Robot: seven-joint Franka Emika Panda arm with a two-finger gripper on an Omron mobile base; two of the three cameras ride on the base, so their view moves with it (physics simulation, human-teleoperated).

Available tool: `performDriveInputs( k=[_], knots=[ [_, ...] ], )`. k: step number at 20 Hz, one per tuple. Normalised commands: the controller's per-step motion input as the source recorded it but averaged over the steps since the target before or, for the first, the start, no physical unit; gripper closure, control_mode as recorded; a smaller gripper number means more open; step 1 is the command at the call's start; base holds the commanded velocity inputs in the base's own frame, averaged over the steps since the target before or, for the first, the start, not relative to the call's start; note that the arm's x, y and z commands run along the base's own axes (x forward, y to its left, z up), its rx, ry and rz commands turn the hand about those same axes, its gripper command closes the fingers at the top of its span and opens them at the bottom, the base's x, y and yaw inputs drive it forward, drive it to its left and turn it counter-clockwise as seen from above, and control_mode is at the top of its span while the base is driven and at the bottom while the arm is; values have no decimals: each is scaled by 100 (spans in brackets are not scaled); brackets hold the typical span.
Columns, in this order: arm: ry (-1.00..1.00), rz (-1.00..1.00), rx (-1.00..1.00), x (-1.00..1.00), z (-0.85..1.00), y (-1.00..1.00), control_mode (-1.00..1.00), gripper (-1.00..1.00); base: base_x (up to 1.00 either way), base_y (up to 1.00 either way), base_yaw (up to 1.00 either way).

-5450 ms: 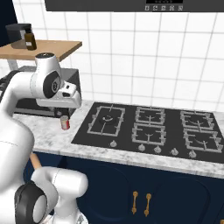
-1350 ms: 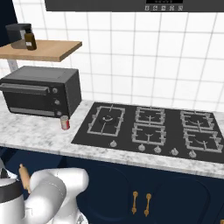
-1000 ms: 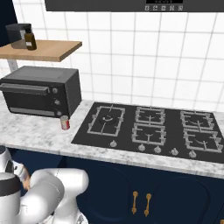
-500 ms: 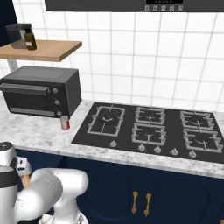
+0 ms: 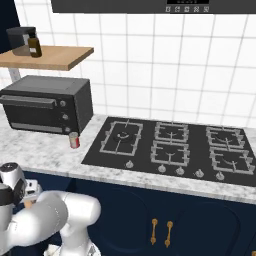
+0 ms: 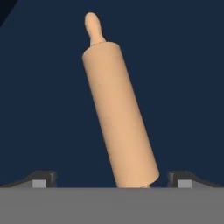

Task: Pick the rolling pin from the drawer and place it on the counter.

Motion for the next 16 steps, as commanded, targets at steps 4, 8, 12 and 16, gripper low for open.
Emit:
performDriveInputs(
  k=[4,8,12,16],
  knots=[
    [0,6,-5,2,-55,-12,-100,-100,0,0,0],
    [0,7,0,16,-33,-14,-100,-100,0,0,0],
    [0,5,0,11,-29,-12,-100,-100,0,0,0],
    [4,1,0,0,-23,0,-100,-100,0,0,0]
  ],
)
